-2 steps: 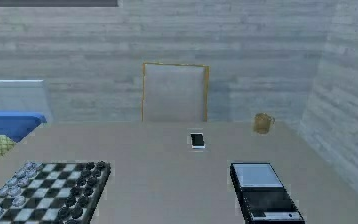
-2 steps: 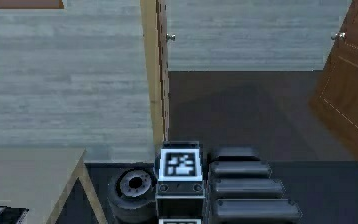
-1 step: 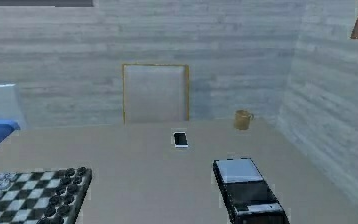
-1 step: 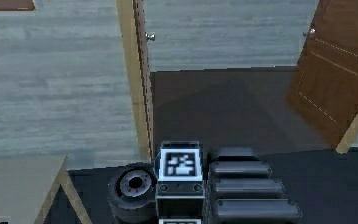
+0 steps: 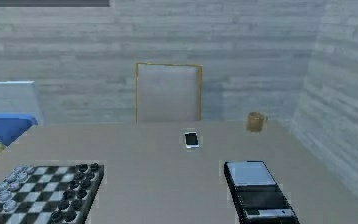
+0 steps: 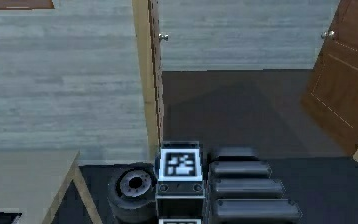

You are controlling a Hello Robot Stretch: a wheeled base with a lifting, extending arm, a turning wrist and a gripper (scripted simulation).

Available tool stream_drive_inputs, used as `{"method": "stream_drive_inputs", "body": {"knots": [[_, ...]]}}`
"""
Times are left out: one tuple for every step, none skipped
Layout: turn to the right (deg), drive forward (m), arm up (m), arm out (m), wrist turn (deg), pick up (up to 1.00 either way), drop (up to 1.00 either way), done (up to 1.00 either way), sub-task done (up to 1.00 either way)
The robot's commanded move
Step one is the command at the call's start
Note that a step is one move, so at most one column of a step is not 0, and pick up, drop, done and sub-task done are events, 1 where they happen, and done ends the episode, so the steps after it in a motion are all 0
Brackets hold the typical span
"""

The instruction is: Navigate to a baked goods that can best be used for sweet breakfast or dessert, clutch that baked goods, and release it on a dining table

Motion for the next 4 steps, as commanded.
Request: {"method": "stream_drive_inputs", "body": {"knots": [[-9.0, 0.00, 0.00, 0.00, 0.0, 0.00, 0.00, 0.00, 0.00], [-12.0, 0.00, 0.00, 0.00, 0.0, 0.00, 0.00, 0.00, 0.00], [0.0, 0.10, 0.00, 0.00, 0.0, 0.00, 0.00, 0.00, 0.00], [42.0, 0.00, 0.00, 0.00, 0.0, 0.00, 0.00, 0.00, 0.00]]}}
